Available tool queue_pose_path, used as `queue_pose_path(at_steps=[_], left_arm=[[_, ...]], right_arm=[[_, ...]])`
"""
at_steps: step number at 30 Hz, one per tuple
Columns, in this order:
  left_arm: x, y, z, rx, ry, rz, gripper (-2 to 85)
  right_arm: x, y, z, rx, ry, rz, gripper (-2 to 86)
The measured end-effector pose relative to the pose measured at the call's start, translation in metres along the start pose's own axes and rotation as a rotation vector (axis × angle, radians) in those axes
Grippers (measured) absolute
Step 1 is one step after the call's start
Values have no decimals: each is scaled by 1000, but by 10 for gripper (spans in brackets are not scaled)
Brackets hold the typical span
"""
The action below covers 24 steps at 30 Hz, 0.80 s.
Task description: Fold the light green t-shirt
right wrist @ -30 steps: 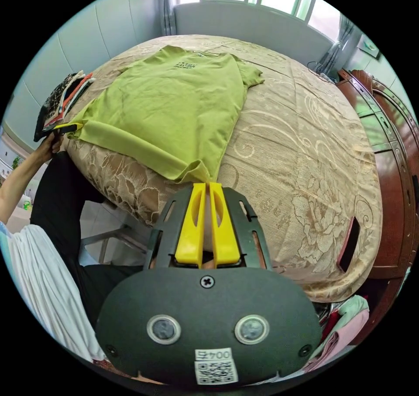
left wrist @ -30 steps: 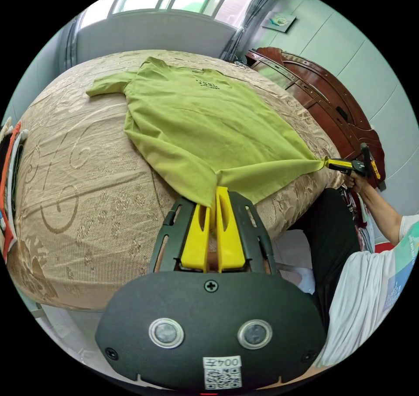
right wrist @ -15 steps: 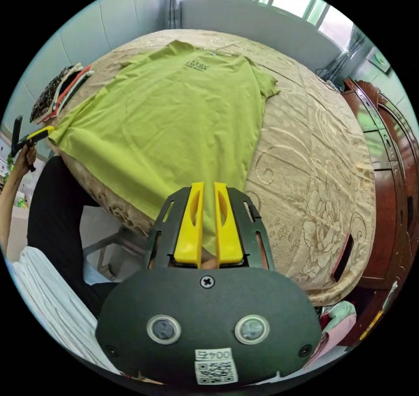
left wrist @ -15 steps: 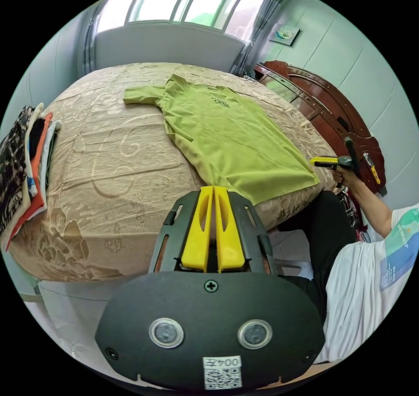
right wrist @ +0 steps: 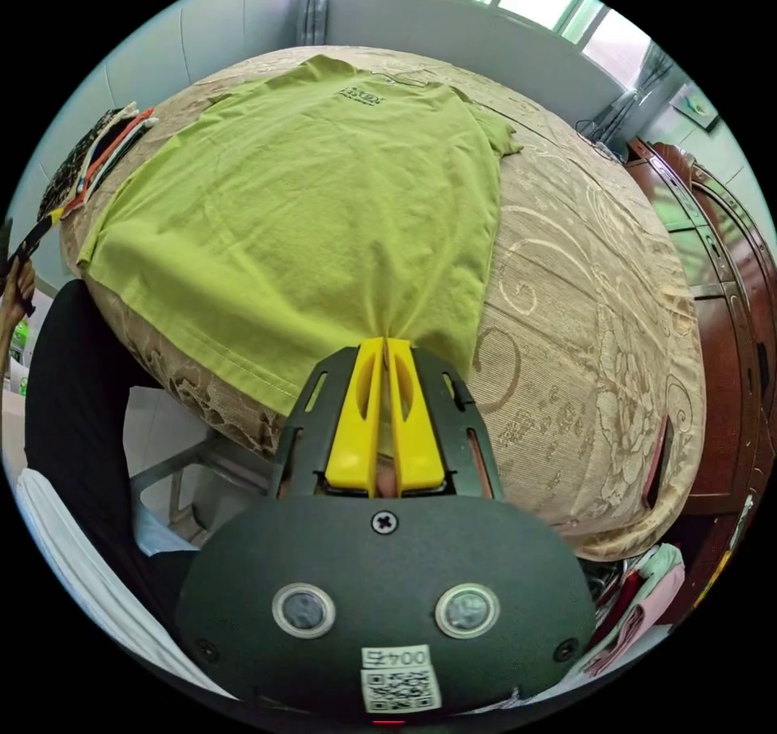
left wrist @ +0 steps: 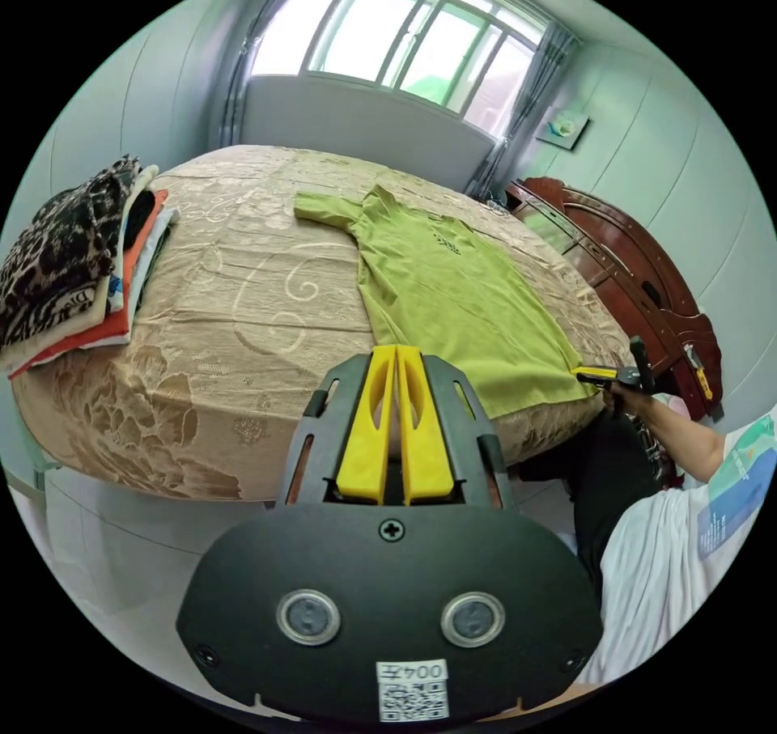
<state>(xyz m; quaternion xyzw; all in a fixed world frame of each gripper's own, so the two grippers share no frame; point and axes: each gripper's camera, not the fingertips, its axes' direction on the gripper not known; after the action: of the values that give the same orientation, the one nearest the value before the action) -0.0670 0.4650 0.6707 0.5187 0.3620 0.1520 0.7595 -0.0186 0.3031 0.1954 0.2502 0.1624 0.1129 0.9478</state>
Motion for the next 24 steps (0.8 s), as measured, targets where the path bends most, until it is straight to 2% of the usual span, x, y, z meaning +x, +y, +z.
queue_pose_path(at_steps=[5, 11, 24], left_arm=[[42, 4, 24, -96, -53, 130, 96], [69, 6, 58, -216, -71, 171, 134], [59, 0, 61, -287, -116, 76, 112]], right_arm=[[9, 3, -2, -10, -56, 80, -1], [7, 8, -5, -19, -28, 80, -1], [23, 26, -5, -3, -66, 129, -2]])
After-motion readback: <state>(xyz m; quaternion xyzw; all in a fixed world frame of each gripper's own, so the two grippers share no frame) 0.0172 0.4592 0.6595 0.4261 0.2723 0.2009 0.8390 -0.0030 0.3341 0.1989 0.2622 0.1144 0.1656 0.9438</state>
